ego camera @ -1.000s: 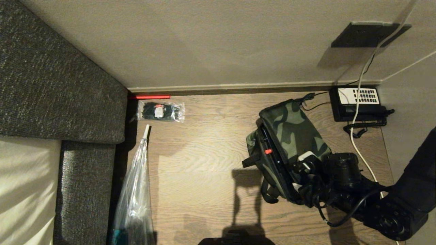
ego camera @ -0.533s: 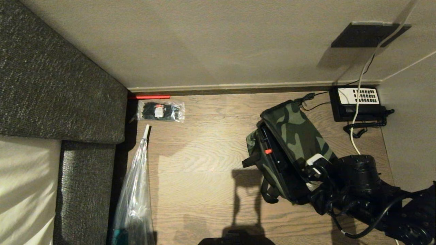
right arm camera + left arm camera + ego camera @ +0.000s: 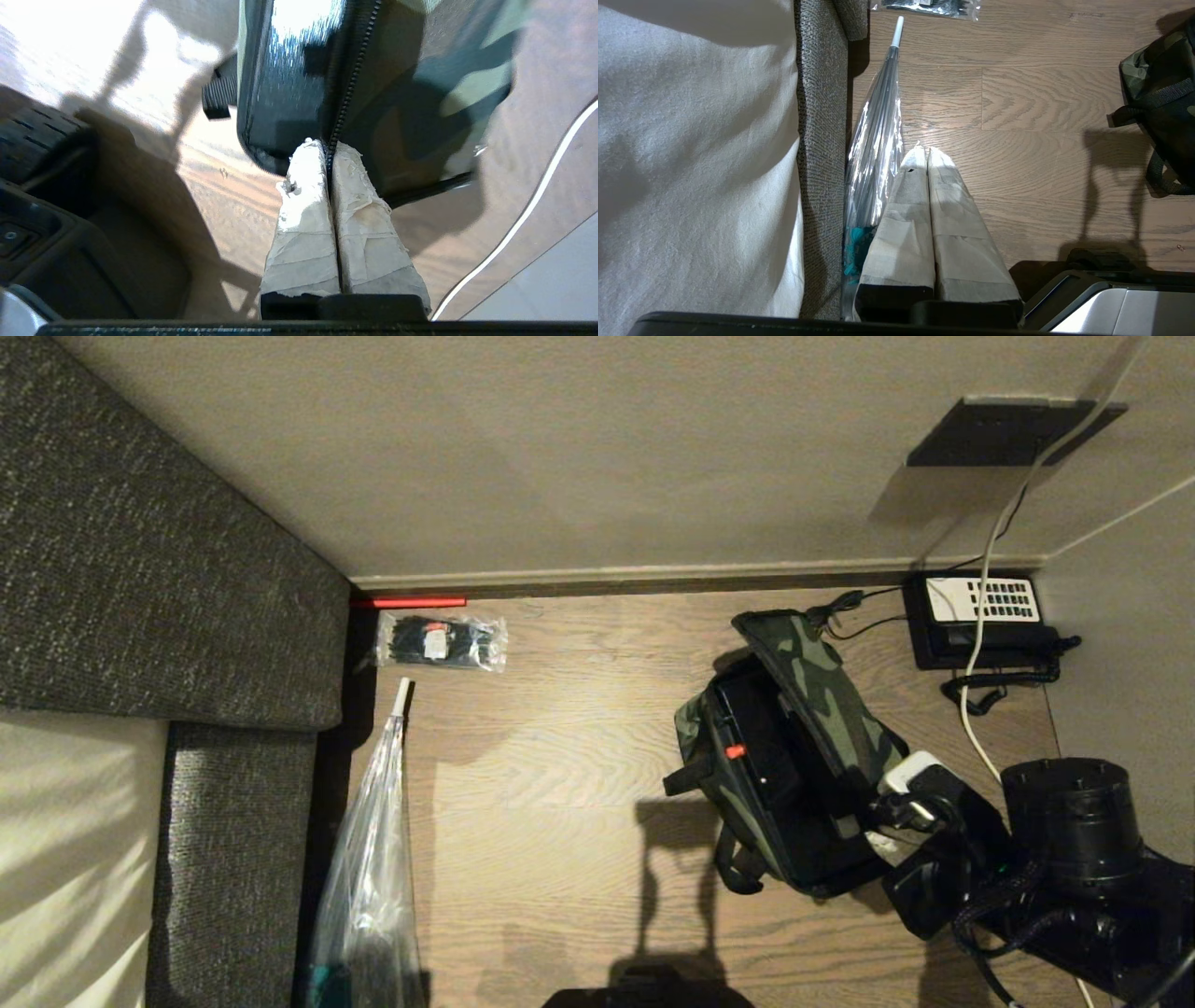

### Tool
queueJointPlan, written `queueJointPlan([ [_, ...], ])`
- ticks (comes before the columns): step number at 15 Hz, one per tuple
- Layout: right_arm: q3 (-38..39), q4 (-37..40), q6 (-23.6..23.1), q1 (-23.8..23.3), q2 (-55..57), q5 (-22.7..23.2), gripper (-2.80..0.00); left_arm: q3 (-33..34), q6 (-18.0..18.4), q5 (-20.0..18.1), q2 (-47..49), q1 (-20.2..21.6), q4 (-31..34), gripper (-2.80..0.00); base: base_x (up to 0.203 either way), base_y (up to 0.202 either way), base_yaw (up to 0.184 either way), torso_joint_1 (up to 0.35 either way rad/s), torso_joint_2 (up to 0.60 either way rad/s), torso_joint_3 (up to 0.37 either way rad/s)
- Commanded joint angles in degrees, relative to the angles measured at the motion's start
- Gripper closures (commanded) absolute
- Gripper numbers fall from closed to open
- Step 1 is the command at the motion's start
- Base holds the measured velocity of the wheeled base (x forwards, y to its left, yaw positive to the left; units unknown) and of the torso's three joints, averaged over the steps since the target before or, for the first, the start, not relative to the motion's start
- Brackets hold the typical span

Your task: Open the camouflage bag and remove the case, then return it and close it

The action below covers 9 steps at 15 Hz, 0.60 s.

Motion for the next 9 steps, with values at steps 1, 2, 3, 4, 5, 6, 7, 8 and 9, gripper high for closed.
queueJointPlan([
  [1, 0.43, 0.4, -1.12, 0.67, -6.31, 0.03, 0.0, 0.01, -0.05, 0.01, -0.09, 0.01, -0.01, 0.0, 0.0, 0.0, 0.0, 0.0, 0.0, 0.0],
  [2, 0.41, 1.48, -1.51, 0.7, -8.35, 0.05, 0.0, 0.01, -0.04, 0.01, -0.09, 0.01, -0.01, 0.0, 0.0, 0.0, 0.0, 0.0, 0.0, 0.0],
  [3, 0.39, 2.72, -1.7, 0.71, -10.23, 0.04, 0.0, 0.01, 0.04, 0.01, -0.09, 0.01, -0.01, 0.0, 0.0, 0.0, 0.0, 0.0, 0.0, 0.0],
  [4, 0.66, 4.42, -1.76, 0.72, -12.5, 0.03, 0.0, 0.01, -0.05, 0.01, -0.09, 0.01, -0.01, 0.0, 0.0, 0.0, 0.0, 0.0, 0.0, 0.0],
  [5, 0.67, 6.16, -1.79, 0.72, -14.49, 0.05, 0.0, 0.01, -0.05, 0.01, -0.09, 0.01, -0.01, 0.0, 0.0, 0.0, 0.0, 0.0, 0.0, 0.0],
  [6, 0.4, 7.94, -1.7, 0.72, -16.56, 0.18, 0.0, 0.01, 0.03, 0.01, -0.09, 0.01, -0.01, 0.0, 0.0, 0.0, 0.0, 0.0, 0.0, 0.0],
  [7, 0.04, 9.58, -1.64, 0.72, -18.63, 0.22, 0.0, 0.01, -0.05, 0.01, -0.09, 0.01, -0.01, 0.0, 0.0, 0.0, 0.0, 0.0, 0.0, 0.0],
  [8, -0.42, 10.64, -1.72, 0.74, -20.77, 0.22, 0.0, 0.01, -0.03, 0.01, -0.09, 0.01, -0.01, 0.0, 0.0, 0.0, 0.0, 0.0, 0.0, 0.0],
  [9, -0.79, 11.07, -1.85, 0.98, -23.2, 0.28, 0.0, 0.01, 0.04, 0.01, -0.09, 0.01, -0.01, 0.0, 0.0, 0.0, 0.0, 0.0, 0.0, 0.0],
])
